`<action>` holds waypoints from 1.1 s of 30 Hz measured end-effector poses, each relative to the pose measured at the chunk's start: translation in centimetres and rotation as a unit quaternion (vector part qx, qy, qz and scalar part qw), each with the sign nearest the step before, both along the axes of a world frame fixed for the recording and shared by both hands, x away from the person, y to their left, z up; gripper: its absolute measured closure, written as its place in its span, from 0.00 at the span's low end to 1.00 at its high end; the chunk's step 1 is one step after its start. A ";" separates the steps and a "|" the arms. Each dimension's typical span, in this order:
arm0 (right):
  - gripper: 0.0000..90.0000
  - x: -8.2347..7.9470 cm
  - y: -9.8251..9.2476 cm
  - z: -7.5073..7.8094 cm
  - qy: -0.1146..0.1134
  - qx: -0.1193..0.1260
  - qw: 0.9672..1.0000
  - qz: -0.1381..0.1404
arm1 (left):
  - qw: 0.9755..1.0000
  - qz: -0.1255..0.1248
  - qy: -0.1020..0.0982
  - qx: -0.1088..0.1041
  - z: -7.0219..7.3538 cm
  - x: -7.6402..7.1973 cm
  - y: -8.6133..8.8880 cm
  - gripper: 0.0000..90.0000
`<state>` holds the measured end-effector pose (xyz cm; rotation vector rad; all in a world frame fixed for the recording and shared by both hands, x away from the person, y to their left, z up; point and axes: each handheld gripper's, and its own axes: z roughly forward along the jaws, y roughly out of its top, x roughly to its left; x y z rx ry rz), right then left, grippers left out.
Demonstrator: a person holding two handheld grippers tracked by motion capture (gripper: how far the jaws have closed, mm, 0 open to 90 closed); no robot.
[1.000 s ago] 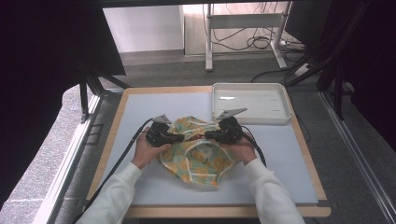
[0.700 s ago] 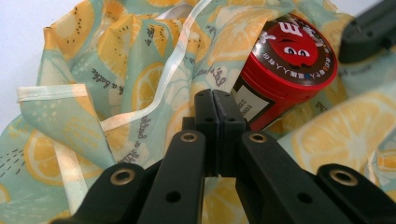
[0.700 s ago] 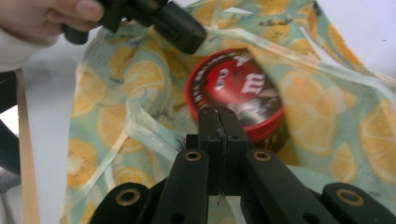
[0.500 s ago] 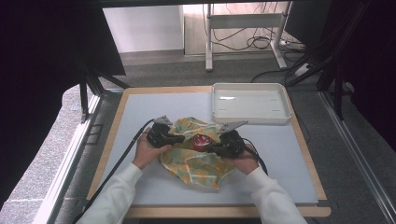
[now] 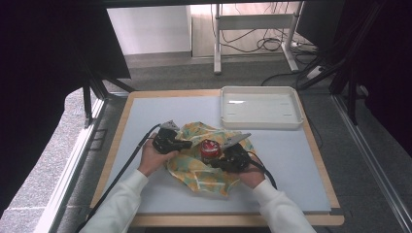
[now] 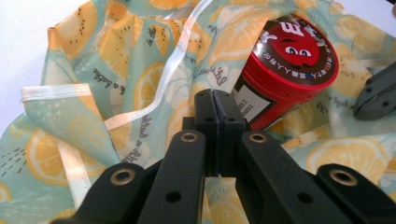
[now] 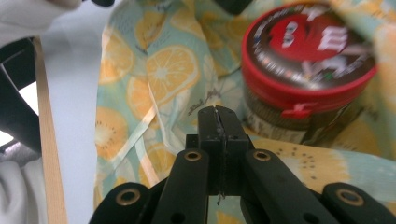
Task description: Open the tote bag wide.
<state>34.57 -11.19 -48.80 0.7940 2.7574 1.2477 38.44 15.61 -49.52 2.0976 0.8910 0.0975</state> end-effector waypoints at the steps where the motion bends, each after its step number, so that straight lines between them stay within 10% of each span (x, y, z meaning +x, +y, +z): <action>1: 0.99 -0.1 0.0 -0.2 0.003 -0.002 1.000 0.002 | 1.000 0.000 -0.001 -0.001 0.0 0.0 0.0 1.00; 33: 0.99 -2.6 0.5 -3.4 0.035 -0.065 0.997 0.016 | 1.000 0.009 -0.005 -0.007 0.1 -0.1 1.0 1.00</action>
